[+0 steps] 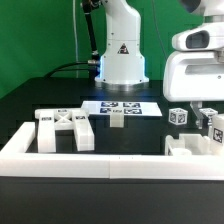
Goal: Assemble chair
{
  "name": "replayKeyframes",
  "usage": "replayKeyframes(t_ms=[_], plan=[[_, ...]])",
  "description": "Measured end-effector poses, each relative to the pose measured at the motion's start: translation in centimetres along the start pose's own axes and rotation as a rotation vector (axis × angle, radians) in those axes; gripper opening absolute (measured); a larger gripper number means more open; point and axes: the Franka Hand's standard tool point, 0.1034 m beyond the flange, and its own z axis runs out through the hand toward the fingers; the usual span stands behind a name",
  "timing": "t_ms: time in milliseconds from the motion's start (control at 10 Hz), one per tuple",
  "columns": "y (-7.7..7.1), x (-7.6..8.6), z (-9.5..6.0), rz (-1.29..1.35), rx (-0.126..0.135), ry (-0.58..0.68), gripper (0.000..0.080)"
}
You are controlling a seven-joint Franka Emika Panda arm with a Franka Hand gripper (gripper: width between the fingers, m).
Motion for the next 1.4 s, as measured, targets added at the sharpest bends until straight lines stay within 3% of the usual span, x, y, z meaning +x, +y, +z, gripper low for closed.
replayKeyframes(t_ms=[100,300,400,500,800,1400], plan=[[0.0,0.0,0.0,-0.054,0.000,0.001,0.0649],[0.1,0.0,0.0,-0.049,0.001,0.002,0.0369],[0.1,0.0,0.1,-0.042,0.000,0.001,0.0369],[0.1,0.0,0.1,-0.026,0.000,0.001,0.0289],[0.5,0.1,0.1,0.121,-0.001,0.003,0.0289],[3.9,0.2,-0.1,0.594,-0.053,0.014,0.0292]])
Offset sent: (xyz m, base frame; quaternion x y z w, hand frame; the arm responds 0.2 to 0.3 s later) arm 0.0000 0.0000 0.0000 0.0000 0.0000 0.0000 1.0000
